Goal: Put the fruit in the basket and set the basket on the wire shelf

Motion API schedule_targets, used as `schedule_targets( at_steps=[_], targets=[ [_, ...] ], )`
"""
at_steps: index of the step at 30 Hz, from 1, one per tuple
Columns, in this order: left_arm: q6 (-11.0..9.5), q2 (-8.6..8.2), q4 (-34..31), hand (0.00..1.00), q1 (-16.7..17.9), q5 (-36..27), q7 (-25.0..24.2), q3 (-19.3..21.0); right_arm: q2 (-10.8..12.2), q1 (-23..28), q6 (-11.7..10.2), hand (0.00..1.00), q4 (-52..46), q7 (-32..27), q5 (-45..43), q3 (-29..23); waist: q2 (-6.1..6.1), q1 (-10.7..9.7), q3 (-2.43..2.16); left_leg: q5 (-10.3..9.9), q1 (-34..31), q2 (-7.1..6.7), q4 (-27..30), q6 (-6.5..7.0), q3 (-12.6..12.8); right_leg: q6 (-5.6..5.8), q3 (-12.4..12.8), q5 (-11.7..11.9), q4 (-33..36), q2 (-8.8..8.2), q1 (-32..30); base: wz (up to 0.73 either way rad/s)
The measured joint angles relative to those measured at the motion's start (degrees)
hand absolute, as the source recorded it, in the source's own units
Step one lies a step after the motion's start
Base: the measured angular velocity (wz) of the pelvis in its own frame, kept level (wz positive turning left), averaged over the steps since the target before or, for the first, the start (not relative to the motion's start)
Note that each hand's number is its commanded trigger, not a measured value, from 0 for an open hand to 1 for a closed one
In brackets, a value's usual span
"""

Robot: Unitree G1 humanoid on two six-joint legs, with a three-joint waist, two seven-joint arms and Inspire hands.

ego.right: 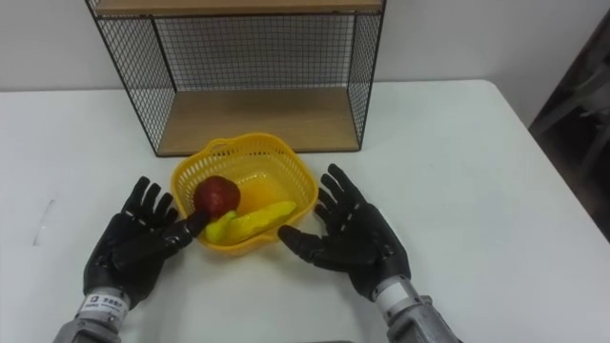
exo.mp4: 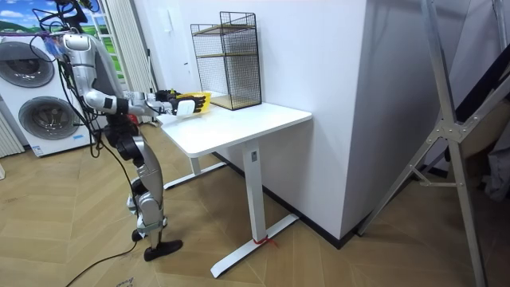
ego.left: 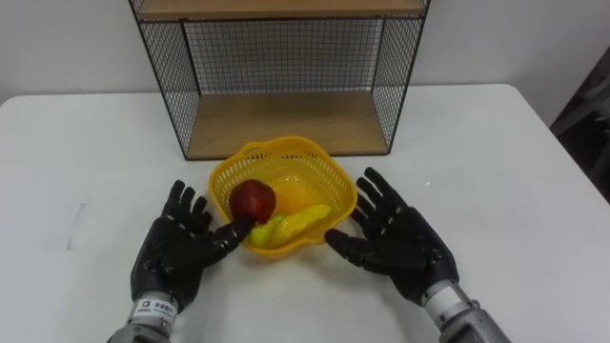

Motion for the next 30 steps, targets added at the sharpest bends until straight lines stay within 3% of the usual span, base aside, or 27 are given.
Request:
schedule_targets(
  at_steps=[18,30],
  targets=[
    [0.07,-0.92,-2.78,0.0,-2.15,0.27,-0.14,0.55,1.01,-6.2,0.0,0.0,-0.02,0.73,-0.32,-0.13,-0.49,0.01,0.19,0.0,0.0,-0.08,0.3,-0.01,-0.03,0.09,0.32,-0.06,-0.2,-0.03,-0.08,0.0],
    [0.02,-0.86,-3.68,0.0,-2.16,1.57,-0.15,0.24,0.88,-6.42,-0.39,0.0,-0.04,0.33,-3.13,0.49,-1.11,0.13,0.08,0.0,0.26,-0.02,0.33,0.0,0.07,0.07,0.62,-0.05,-0.08,0.05,0.18,0.0]
  ],
)
